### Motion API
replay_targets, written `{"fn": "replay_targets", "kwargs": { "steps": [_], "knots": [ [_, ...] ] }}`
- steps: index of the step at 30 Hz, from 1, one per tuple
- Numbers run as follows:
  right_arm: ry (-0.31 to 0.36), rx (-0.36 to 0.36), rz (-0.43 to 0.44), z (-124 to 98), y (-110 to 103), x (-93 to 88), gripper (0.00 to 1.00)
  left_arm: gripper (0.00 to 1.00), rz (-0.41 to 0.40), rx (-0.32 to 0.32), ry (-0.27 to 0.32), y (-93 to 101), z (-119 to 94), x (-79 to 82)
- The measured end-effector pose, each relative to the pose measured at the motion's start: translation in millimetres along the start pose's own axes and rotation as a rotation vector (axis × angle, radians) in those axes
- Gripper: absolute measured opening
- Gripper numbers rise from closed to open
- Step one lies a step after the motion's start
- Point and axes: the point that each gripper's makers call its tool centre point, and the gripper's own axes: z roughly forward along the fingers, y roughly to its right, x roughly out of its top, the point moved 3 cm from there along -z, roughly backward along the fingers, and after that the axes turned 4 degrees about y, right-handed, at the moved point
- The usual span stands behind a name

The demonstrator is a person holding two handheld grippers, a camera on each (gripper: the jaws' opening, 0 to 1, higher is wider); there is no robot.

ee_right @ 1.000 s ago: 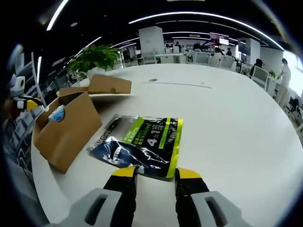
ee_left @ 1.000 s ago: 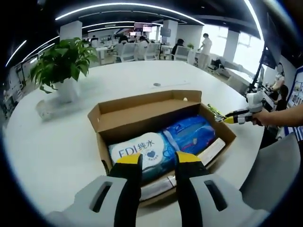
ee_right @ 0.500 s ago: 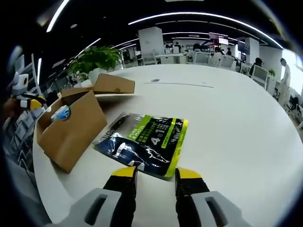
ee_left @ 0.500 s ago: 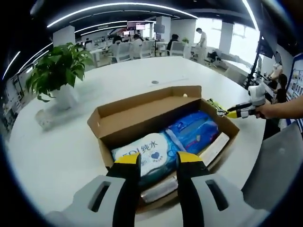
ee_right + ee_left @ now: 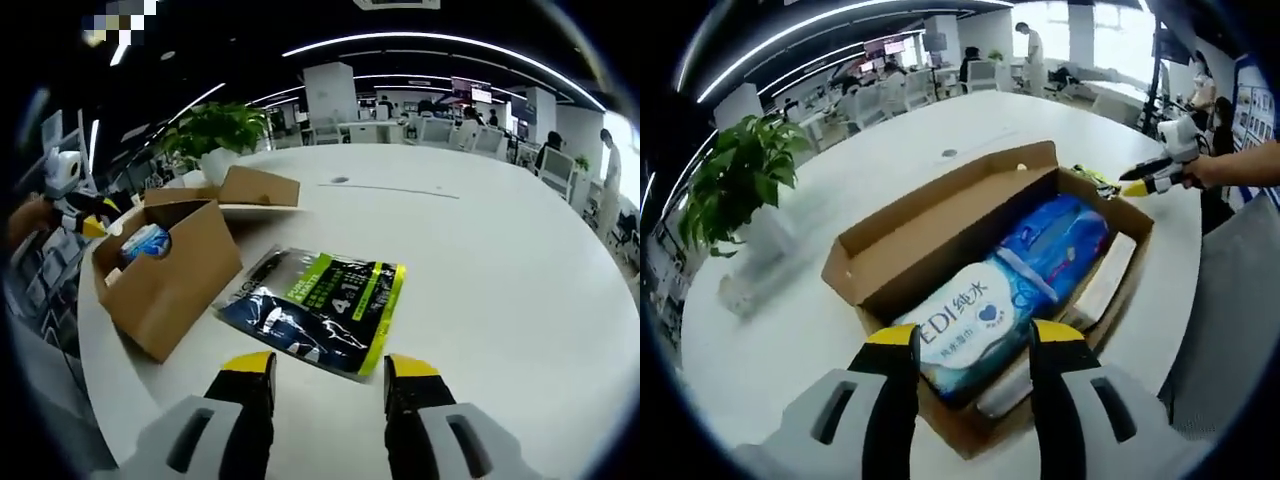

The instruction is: Operate the shoe box by opening the lid, removing the specified soft item, and placing it in the target area until the item is outside and the box remains undamaged.

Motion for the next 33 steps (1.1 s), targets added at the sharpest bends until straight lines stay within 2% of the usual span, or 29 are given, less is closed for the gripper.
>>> {"fn": "replay_targets", "kwargs": {
  "steps": [5, 8, 15, 16, 19, 25, 33],
  "knots": [
    [-0.012, 0.04, -0.034, -5.2, -6.6, 5.2, 0.49, 0.53, 0.141, -0.064, -0.043, 1.8, 8.9, -1.0],
    [-0.021, 0.053, -0.034, -7.2, -8.3, 8.0, 0.51, 0.54, 0.181, -0.102, -0.057, 3.5, 13.8, -1.6],
    [-0.021, 0.078, -0.055, -11.5, -12.6, 13.7, 0.56, 0.58, 0.31, -0.167, -0.135, -0.7, 24.8, -9.5],
    [-0.023, 0.081, -0.054, -11.5, -13.0, 13.6, 0.56, 0.6, 0.342, -0.191, -0.152, -0.5, 26.7, -10.9],
    [-0.026, 0.09, -0.056, -12.3, -15.2, 13.5, 0.56, 0.6, 0.416, -0.205, -0.189, -4.0, 32.3, -13.1],
    [-0.03, 0.097, -0.075, -14.3, -17.9, 14.0, 0.56, 0.57, 0.452, -0.259, -0.265, -9.0, 47.5, -25.3],
    [-0.014, 0.117, -0.088, -15.9, -20.4, 23.7, 0.57, 0.6, 0.48, -0.32, -0.311, -11.6, 64.6, -34.3]
  ]
}}
